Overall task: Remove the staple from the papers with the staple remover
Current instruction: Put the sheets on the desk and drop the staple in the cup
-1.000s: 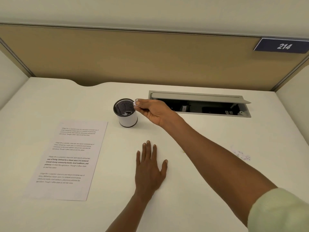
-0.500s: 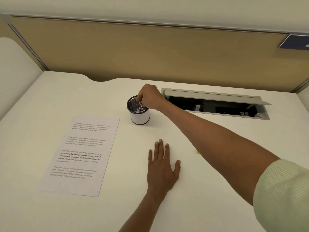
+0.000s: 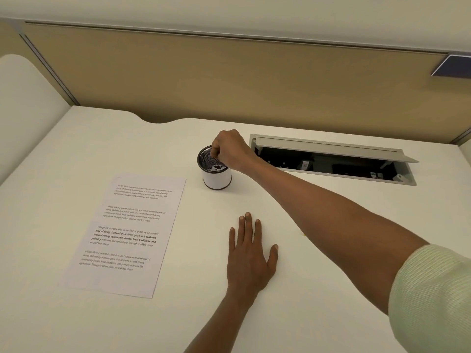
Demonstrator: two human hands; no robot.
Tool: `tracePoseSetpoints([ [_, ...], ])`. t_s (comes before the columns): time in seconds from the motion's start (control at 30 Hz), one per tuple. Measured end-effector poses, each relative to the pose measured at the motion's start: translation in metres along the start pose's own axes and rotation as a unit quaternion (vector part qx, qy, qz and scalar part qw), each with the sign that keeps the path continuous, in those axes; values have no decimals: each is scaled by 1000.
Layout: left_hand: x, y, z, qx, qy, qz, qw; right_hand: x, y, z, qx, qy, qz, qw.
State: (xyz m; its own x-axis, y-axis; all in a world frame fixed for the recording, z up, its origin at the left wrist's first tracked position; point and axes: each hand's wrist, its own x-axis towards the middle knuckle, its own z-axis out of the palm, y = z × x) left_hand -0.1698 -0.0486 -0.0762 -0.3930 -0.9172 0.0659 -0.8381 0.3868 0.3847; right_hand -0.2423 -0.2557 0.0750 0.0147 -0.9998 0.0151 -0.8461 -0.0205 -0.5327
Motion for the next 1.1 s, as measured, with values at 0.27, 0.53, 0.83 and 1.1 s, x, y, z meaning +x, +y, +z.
tracePoseSetpoints([
  [0.27,0,0,0,4,-1,-1,1000,-3,-4,-2,-33,12,-37,999],
  [0.53,0,0,-1,0,-3,-3,1000,-6,0,4,-49,43,-86,994],
  [0.83,0,-2,-2,9,-12,0,1000,-50,4,-3,511,123,149,838],
  [1.1,1,-4,-1,27,-14,2,1000,-157,53,-12,743,155,215,615],
])
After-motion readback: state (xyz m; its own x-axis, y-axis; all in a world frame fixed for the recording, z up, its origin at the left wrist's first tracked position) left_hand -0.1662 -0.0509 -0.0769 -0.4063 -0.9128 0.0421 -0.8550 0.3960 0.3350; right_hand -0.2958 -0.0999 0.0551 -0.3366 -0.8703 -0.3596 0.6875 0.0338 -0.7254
